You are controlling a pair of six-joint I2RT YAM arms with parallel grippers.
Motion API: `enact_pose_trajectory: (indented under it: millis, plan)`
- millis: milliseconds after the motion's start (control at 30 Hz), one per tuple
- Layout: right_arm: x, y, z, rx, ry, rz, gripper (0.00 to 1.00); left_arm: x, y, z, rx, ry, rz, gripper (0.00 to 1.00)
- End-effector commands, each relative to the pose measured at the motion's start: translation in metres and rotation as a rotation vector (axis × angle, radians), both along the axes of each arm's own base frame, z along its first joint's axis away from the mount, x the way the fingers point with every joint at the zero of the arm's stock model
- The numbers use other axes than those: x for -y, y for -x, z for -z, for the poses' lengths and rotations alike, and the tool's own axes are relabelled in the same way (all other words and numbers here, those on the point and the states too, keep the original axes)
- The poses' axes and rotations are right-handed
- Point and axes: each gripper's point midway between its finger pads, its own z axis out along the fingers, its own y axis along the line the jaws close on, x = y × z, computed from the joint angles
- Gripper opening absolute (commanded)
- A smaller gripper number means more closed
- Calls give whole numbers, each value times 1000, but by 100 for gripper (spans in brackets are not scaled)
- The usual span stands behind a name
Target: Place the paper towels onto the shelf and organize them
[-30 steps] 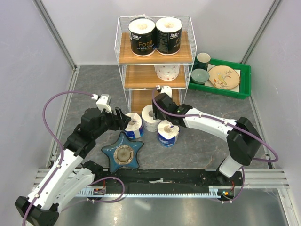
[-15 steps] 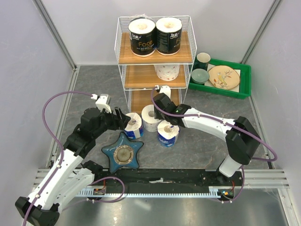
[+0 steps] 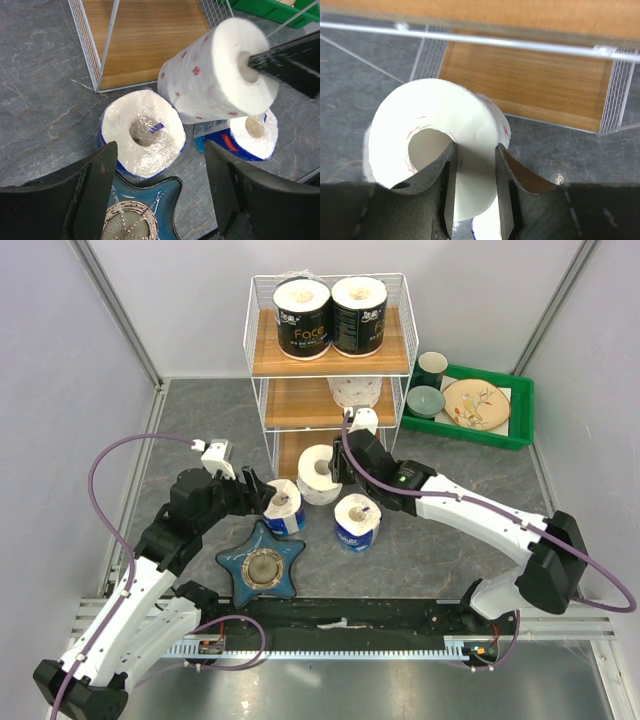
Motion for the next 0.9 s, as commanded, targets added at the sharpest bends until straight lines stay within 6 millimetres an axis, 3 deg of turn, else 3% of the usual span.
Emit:
enact_pose_trajectory:
  millis: [0,333,567,667,867]
  plan:
    - [-12,2,-80,129,-142,-36,30,-1,-2,-9,34,13,3,77]
    - [-8,10,-156,243,-206,-39,29,-15,-4,-14,56,30,-66,77]
    - [-7,2,-203,330,-222,-20,29,-15,-4,-12,46,39,-65,77]
    - [-8,-4,-211,350,-203,-5,29,-15,-4,-12,43,43,-63,77]
    - [-20,-20,-207,352,-153,11,29,-15,-5,-13,45,49,-63,77]
